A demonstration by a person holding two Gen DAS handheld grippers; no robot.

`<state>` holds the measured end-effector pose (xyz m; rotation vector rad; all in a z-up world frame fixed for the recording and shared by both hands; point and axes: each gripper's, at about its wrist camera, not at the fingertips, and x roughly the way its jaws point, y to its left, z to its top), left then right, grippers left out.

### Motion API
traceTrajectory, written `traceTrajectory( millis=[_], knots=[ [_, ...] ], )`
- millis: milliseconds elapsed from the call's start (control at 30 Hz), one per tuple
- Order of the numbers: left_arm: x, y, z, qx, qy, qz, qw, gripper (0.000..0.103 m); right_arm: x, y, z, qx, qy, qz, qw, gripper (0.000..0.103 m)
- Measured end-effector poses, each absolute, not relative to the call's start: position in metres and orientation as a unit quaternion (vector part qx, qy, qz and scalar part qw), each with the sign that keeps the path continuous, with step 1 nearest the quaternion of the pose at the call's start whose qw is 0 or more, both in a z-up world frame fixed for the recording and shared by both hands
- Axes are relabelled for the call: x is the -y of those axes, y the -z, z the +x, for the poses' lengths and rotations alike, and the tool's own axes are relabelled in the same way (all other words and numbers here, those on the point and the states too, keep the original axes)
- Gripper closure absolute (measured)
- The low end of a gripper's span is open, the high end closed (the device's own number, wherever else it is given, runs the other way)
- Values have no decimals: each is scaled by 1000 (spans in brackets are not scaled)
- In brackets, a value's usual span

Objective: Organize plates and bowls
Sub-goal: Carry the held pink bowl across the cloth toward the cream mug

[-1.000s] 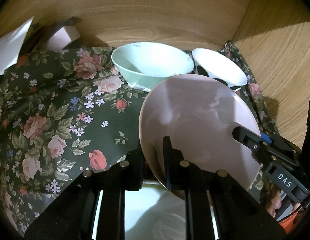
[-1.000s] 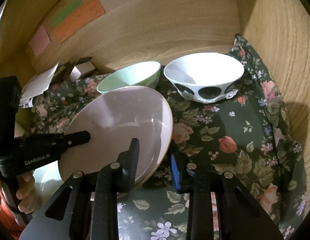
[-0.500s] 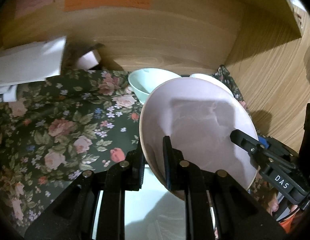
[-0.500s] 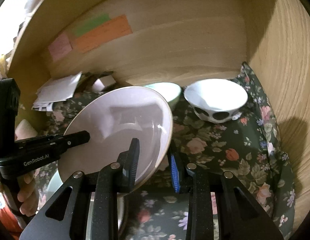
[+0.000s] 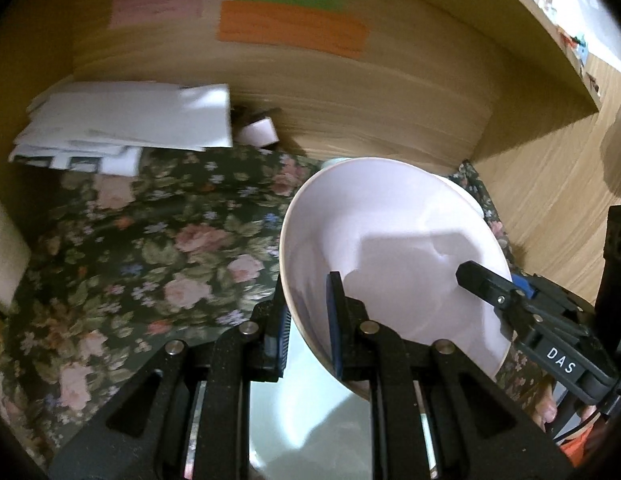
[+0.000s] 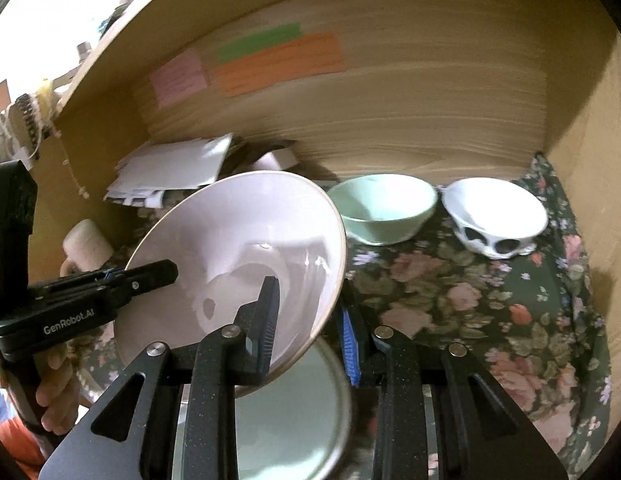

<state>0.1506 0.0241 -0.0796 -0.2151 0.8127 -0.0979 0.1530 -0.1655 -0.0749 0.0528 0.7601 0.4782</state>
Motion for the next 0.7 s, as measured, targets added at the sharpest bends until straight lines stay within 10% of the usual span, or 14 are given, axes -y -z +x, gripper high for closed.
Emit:
traceTrajectory(
  millis=[700],
  knots=[
    [-121, 97, 83, -373, -15, -144, 916, 87, 70, 85, 127, -371, -305, 1, 877, 77]
  ],
)
